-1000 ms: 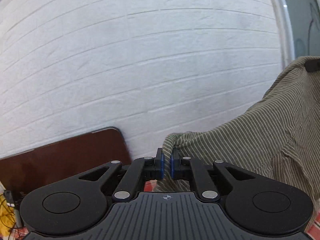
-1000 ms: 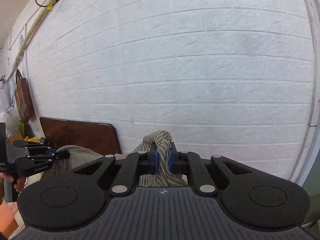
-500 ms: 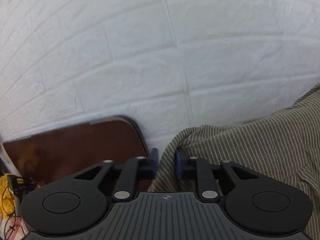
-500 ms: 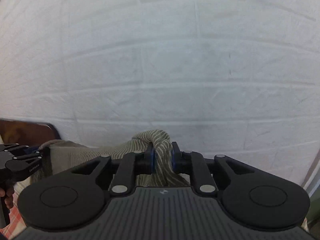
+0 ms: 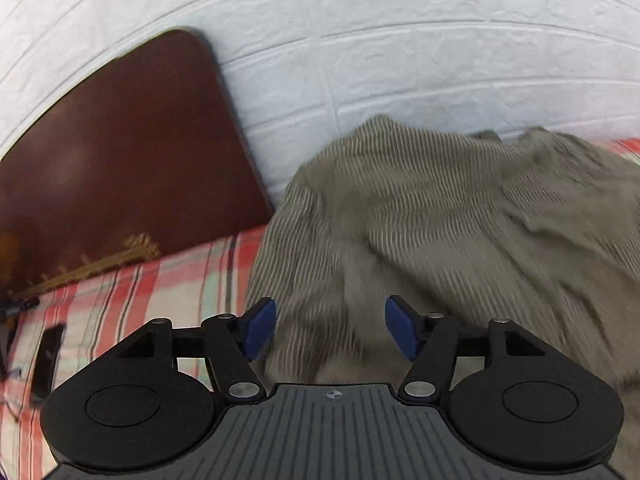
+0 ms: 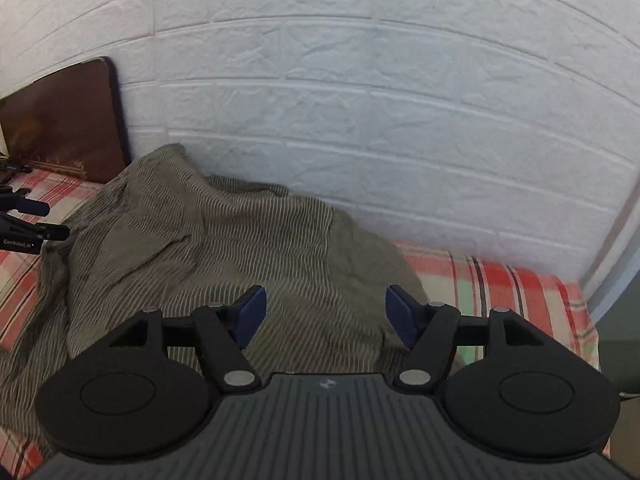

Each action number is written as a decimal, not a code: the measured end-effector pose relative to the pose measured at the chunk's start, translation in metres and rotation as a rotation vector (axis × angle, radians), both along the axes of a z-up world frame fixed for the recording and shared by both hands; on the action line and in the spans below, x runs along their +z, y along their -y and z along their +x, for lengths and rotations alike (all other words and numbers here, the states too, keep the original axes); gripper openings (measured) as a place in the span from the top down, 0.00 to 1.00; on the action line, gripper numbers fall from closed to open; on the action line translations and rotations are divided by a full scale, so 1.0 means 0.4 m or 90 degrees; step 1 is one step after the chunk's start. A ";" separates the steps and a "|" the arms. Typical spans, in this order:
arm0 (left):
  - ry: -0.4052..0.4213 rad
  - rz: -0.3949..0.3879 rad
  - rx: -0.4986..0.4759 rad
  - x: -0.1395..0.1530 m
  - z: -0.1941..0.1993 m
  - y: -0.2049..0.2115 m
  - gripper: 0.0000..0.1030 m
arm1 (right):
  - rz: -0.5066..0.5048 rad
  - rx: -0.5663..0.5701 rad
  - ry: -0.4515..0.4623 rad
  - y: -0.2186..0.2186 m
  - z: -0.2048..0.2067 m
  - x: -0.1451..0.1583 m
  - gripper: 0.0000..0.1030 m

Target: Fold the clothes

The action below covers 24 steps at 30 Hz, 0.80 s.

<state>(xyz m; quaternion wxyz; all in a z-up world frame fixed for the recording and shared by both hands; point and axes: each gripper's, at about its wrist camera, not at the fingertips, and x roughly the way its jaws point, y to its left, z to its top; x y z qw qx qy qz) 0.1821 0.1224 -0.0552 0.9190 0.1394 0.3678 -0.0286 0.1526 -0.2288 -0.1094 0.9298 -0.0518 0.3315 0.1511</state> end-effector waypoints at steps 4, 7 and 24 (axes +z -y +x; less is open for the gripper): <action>-0.041 -0.028 0.033 -0.037 -0.090 -0.039 0.25 | -0.009 -0.003 -0.023 0.034 -0.103 -0.035 0.32; -0.058 -0.057 0.062 -0.066 -0.110 -0.045 0.25 | 0.004 -0.026 -0.037 0.053 -0.146 -0.047 0.32; -0.085 -0.290 0.249 -0.139 -0.006 -0.100 0.28 | 0.018 -0.067 -0.065 0.082 -0.271 -0.075 0.32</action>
